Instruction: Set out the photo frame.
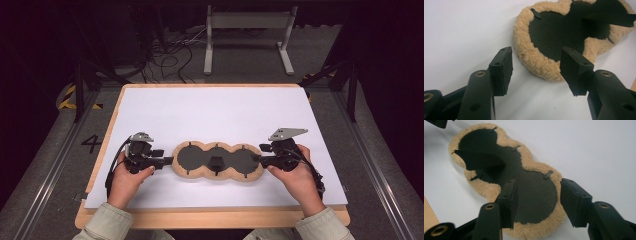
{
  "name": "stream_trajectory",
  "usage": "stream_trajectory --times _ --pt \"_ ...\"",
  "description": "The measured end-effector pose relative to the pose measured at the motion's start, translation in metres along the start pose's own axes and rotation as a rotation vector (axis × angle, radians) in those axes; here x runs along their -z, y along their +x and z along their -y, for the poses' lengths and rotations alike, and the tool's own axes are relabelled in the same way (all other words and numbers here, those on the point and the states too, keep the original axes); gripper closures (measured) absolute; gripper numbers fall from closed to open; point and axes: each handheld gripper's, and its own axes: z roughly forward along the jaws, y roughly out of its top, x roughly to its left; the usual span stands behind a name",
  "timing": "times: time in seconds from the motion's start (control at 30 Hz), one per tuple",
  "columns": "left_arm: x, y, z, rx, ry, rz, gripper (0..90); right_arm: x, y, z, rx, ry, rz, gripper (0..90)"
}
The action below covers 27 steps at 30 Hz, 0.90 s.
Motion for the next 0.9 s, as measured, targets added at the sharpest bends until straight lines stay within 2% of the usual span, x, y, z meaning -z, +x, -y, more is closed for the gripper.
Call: stream_trajectory --times 0.1,0.2,0.23,0.27,0.33,0.4,0.43,0.53,0.6,0.63,0.67,0.73,0.77,0.83,0.9 --pt "-0.001 0.001 0.000 0.008 0.002 -0.012 44.4 -0.002 -0.004 0.002 -0.039 0.019 -0.004 41.9" --pt "-0.001 0.002 0.000 0.040 0.039 -0.012 44.7 -0.005 -0.008 0.004 -0.066 0.037 0.002 38.4" --pt "-0.002 0.002 0.000 0.048 0.036 -0.012 44.5 -0.006 -0.010 0.005 -0.075 0.041 -0.001 36.6" --pt "-0.002 0.003 0.000 0.047 0.052 -0.014 44.0 -0.007 -0.011 0.005 -0.092 0.057 -0.001 35.3" --pt "-0.004 0.003 0.000 0.070 0.054 -0.005 43.0 -0.009 -0.014 0.007 -0.109 0.069 0.001 34.3" --pt "-0.006 0.006 0.001 0.095 0.071 0.016 35.9 -0.012 -0.017 0.009 -0.124 0.079 0.000 31.6" --pt "-0.008 0.007 0.002 0.109 0.078 0.035 37.1 -0.013 -0.019 0.010 -0.133 0.086 0.003 31.0" --pt "-0.012 0.009 0.004 0.134 0.103 0.056 40.9 -0.018 -0.023 0.014 -0.164 0.100 0.000 29.6" --pt "-0.015 0.009 0.005 0.129 0.110 0.049 39.9 -0.022 -0.026 0.016 -0.182 0.115 -0.011 27.5" --pt "-0.016 0.010 0.004 0.112 0.112 0.031 39.0 -0.024 -0.027 0.018 -0.192 0.127 -0.018 27.2" --pt "-0.017 0.008 0.005 0.123 0.115 0.031 38.1 -0.026 -0.028 0.019 -0.201 0.134 -0.027 26.8" --pt "-0.018 0.008 0.005 0.122 0.120 0.040 37.3 -0.029 -0.028 0.020 -0.204 0.142 -0.032 26.3" --pt "-0.019 0.008 0.005 0.113 0.121 0.025 37.3 -0.031 -0.029 0.021 -0.207 0.150 -0.041 25.7" --pt "-0.021 0.007 0.005 0.116 0.118 0.021 36.4 -0.036 -0.030 0.023 -0.220 0.165 -0.056 24.8" --pt "-0.022 0.006 0.005 0.117 0.127 0.030 35.9 -0.038 -0.030 0.025 -0.237 0.177 -0.063 24.4"
